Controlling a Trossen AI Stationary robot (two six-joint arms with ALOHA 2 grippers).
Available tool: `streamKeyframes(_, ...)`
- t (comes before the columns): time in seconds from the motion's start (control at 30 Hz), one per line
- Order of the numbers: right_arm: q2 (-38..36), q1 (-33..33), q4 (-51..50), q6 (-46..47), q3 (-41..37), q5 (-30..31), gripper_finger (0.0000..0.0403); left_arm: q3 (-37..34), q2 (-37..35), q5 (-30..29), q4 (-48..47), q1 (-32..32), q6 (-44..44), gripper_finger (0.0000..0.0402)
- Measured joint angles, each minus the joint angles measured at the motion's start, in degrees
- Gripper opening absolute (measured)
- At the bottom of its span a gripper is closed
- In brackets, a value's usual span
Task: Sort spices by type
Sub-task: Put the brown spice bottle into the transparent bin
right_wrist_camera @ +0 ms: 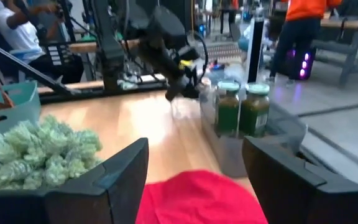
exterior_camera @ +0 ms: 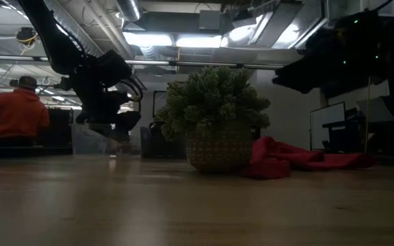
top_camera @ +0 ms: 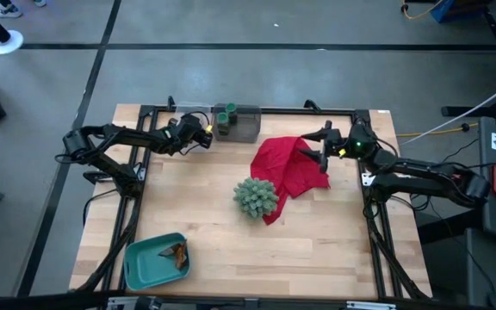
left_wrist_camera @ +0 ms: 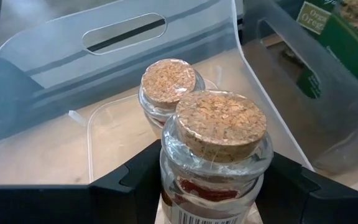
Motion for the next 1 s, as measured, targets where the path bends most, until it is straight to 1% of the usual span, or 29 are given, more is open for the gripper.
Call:
streamKeyframes(0.1, -2.7, 0.0, -0.3, -1.5, 0.0, -0.2, 0.0257, 0.0, 0.0, -0.3, -0.7, 0.3, -1.0, 0.0196)
streamKeyframes(0.23, -7.5, 0.0, -3.7, -3.2, 0.0, -0.7, 0.0257, 0.0, 0.0, -0.4, -0.7, 0.6, -1.1, 0.0196)
streamKeyframes(0.4, -12.8, 0.0, -12.8, -4.5, 0.0, 2.5, 0.0257, -0.1, 0.0, -0.2, 1.4, 0.6, 0.5, 0.0196)
streamKeyframes(0.57, -14.3, 0.0, -16.9, -4.5, -0.1, 3.9, 0.0257, -0.2, 0.1, -0.2, 2.1, 0.6, 0.6, 0.0196)
streamKeyframes(0.63, -14.4, 0.0, -15.3, -4.4, -1.6, 3.9, 0.0257, -0.2, 0.1, -0.2, 2.2, 0.6, 0.6, 0.0196)
streamKeyframes(0.7, -14.3, 0.0, -12.1, -2.4, -4.8, 3.9, 0.0257, -0.2, 0.1, -0.2, 2.2, 0.6, 0.6, 0.0196)
streamKeyframes(0.77, -14.2, 0.0, -6.0, 0.1, -8.9, 4.0, 0.0257, -0.2, 0.1, -0.2, 2.2, 0.6, 0.6, 0.0196)
streamKeyframes(0.83, -14.3, 0.0, 2.2, 2.0, -12.8, 4.7, 0.0257, -0.2, 0.1, -0.2, 2.3, 0.6, 0.6, 0.0196)
streamKeyframes(0.9, -14.4, 0.0, 3.3, 3.4, -13.3, 6.5, 0.0257, -0.2, 0.1, -0.2, 2.3, 0.6, 0.6, 0.0196)
streamKeyframes(1.0, -14.6, 0.0, 2.2, 2.7, -13.3, 6.9, 0.0257, -0.2, 0.1, -0.2, 2.3, 0.6, 0.6, 0.0196)
